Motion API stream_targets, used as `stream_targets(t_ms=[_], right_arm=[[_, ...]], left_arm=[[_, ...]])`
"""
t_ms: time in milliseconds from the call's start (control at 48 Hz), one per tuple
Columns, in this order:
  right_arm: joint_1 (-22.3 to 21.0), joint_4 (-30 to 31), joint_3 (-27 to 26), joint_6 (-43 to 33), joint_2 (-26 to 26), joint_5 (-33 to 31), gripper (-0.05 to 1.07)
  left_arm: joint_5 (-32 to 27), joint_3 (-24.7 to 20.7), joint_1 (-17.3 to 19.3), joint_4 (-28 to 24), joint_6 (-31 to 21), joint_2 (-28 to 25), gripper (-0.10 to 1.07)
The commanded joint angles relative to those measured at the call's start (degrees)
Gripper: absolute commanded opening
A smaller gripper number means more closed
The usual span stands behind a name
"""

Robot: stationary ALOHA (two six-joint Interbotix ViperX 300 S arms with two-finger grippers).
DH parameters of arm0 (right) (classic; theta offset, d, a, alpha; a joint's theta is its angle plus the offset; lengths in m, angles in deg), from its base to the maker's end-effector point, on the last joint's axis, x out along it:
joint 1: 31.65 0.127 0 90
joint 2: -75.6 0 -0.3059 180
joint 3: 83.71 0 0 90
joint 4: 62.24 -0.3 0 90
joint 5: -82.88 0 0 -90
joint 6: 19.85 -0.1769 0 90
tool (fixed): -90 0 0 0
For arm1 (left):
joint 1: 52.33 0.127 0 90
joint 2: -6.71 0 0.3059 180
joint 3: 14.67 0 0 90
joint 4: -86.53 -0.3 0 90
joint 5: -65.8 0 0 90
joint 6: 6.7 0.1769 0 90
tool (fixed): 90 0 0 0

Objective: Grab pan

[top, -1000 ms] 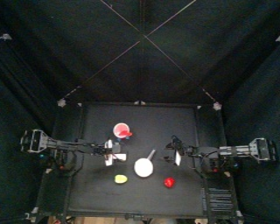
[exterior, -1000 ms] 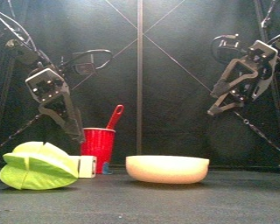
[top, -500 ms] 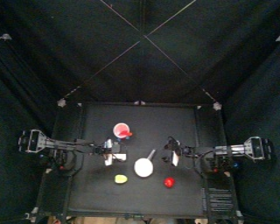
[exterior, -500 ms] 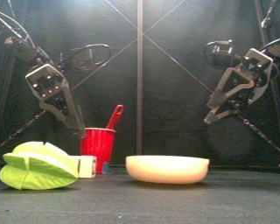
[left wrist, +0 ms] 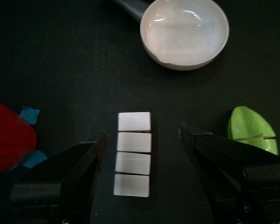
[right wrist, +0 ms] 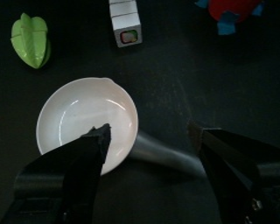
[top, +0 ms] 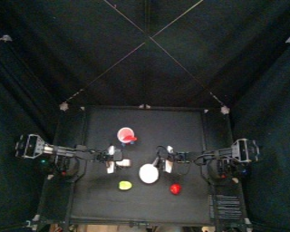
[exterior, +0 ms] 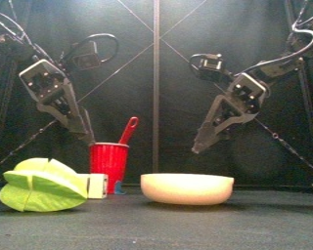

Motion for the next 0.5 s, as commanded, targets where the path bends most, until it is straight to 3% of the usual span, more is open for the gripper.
stream_targets(t_ms=[0, 479], right_arm=[[0.4, 1.8, -2.7, 0.0, -0.9, -1.2, 0.99], [1.7, 4.4, -8.0, 0.4, -7.8, -5.5, 0.99]], left_arm=[[1.7, -0.4, -0.5, 0.1, -0.1, 0.7, 0.98], [4.7, 2.2, -1.6, 1.2, -0.1, 4.0, 0.98]])
